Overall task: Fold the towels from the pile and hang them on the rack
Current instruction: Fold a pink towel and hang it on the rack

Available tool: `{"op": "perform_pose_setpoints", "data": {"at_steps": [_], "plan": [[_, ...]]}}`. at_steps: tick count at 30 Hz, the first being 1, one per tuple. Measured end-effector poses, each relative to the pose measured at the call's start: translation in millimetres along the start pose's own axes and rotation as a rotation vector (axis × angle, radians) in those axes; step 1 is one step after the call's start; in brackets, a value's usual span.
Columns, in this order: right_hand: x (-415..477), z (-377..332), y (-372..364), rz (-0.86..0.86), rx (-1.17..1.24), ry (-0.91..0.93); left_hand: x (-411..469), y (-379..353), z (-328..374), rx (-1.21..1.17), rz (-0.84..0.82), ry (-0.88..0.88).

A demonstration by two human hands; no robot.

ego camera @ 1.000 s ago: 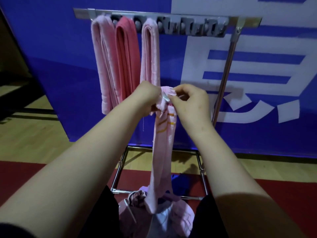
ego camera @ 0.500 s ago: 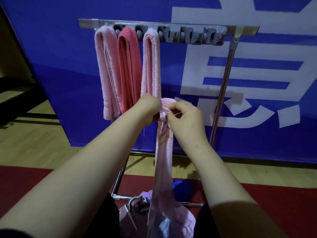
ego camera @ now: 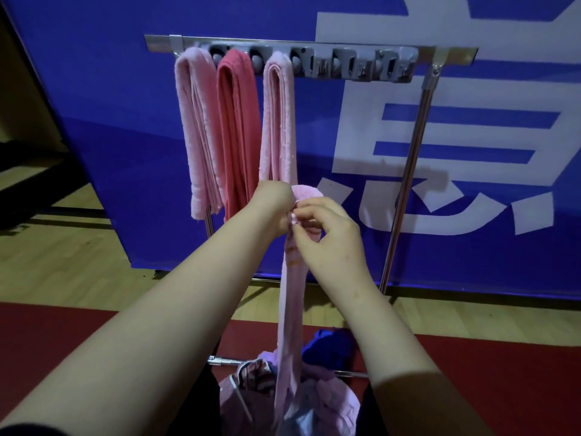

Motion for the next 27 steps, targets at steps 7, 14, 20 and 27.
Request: {"op": "perform_pose_setpoints", "data": {"at_steps": [7,14,20,27], "plan": [[-2,0,0,-0.02,-0.042,-0.02,-7,0,-6,-0.139,0.02,0.013],[4,9,16,0.17,-0.063,-0.147,-5,-15,-15,-0.164,-0.113,0.04],[9,19,27,0.196,-0.089,-0.178,-18,-16,-8,-0.109,-0.18,-0.015],[14,33,35,0.115,-0.008,-0.232,-1,13,-19,0.201,-0.017,-0.086]]}}
Point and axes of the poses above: each hand's wrist, its own x-axis towards the middle knuckle, its own y-axis out of the back of the hand, z = x × y, the point moved 9 cm from there along x, towards the middle knuckle, and after that the axes turned 7 degrees about z, right-handed, at the moved point
